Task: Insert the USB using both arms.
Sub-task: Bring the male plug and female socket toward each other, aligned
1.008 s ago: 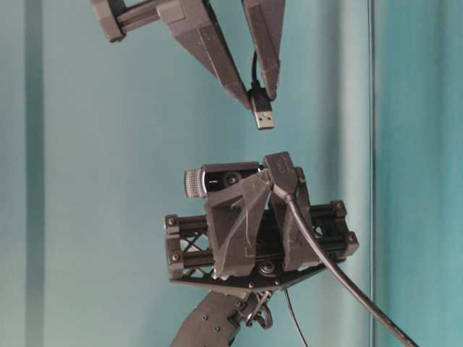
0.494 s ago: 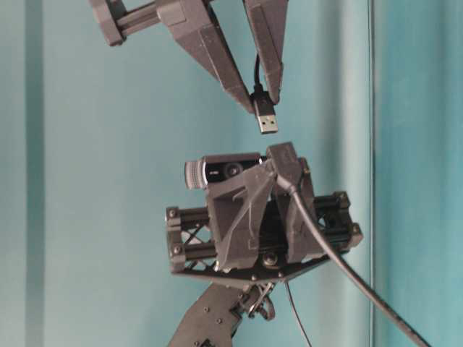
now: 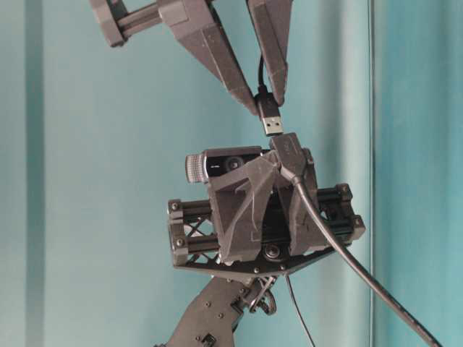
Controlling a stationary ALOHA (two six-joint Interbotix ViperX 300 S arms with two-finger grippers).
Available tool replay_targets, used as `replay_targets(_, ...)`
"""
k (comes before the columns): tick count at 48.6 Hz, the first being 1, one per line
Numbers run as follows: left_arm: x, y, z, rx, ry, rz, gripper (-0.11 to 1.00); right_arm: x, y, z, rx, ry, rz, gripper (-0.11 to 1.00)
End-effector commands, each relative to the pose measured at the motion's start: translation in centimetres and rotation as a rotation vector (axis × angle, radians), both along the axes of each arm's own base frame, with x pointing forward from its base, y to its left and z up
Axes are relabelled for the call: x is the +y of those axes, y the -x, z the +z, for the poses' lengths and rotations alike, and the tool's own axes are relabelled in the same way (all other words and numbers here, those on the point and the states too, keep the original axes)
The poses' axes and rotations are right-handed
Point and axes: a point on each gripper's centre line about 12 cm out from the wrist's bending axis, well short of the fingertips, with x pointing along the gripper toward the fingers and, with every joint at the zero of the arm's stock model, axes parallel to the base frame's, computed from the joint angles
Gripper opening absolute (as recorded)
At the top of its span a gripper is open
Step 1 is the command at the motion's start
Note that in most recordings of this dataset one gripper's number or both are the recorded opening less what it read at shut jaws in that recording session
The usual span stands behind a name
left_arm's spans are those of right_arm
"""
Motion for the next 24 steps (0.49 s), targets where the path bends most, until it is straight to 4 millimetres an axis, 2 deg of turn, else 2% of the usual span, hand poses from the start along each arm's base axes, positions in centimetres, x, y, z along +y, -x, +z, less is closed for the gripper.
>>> replay_targets(1,-0.02,-0.40,1.21,-0.026,-0.003,0.004,0.30,0.43,-0.39,1.07,-0.033,-0.006,0.011,0.19)
replay_targets(24,-0.57,-0.67,1.36,-0.026,-0.007,-0.003,0.30,0.77,-0.50,0.22,-0.006,-0.010,0.029,0.19)
